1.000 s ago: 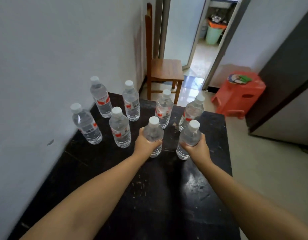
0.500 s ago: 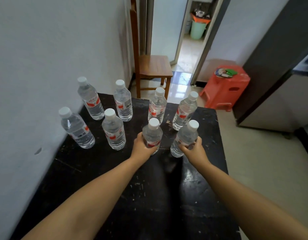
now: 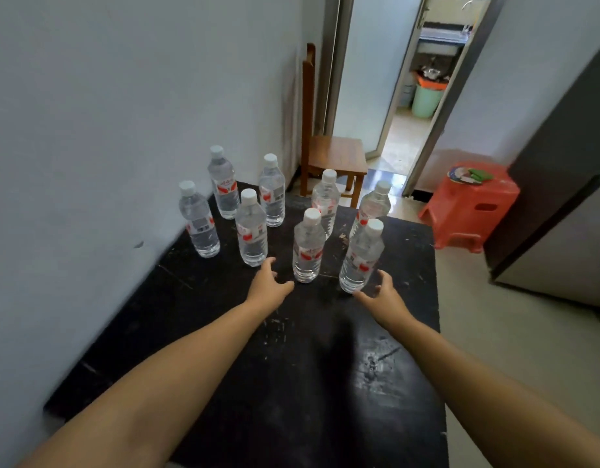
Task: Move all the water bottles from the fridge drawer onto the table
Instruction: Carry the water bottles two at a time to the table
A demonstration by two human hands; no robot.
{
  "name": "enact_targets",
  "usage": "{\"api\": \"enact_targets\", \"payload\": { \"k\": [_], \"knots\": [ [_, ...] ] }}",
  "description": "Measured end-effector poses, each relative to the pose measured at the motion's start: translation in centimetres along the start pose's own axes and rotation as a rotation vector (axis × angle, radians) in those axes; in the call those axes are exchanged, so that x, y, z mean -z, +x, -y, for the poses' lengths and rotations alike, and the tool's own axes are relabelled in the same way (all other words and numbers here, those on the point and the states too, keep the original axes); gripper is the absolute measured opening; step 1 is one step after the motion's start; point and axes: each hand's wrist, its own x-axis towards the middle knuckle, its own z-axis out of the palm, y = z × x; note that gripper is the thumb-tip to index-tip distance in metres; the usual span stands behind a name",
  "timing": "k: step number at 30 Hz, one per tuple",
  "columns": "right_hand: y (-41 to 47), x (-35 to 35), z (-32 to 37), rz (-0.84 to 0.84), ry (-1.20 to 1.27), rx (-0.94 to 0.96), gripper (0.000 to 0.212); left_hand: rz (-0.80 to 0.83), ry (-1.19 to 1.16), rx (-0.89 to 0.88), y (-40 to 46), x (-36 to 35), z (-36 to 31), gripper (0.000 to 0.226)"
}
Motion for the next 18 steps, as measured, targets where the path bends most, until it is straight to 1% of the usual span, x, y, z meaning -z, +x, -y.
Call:
{"api": "enact_targets", "payload": {
  "k": [3,6,10,13,18],
  "knots": [
    [-2.4,-0.8,-0.6,0.087,-0.122,0.103,0.066,-0.071,0.002,0.046,-4.4,0.2,1.9,0.063],
    [-4.7,-2.3,-1.1,0.187,-0.223,0.19,0.053,-0.16,0.0,0.101,-9.2,0.1,4.7,0.058],
    [-8.1,-5.1,-0.4,0.341,-0.297,0.284,0.055,-0.266,-0.027,0.208,-15.7,1.4,8.8,0.053],
    [-11.1,-8.0,1.2,0.444,-0.35,0.386,0.054,-0.374,-0.041,0.284,-20.0,4.2,11.5,0.05],
    [-16.0,-12.9,4.5,0.553,-0.411,0.554,0.048,-0.553,-0.105,0.326,-26.2,8.6,14.9,0.046]
  ]
}}
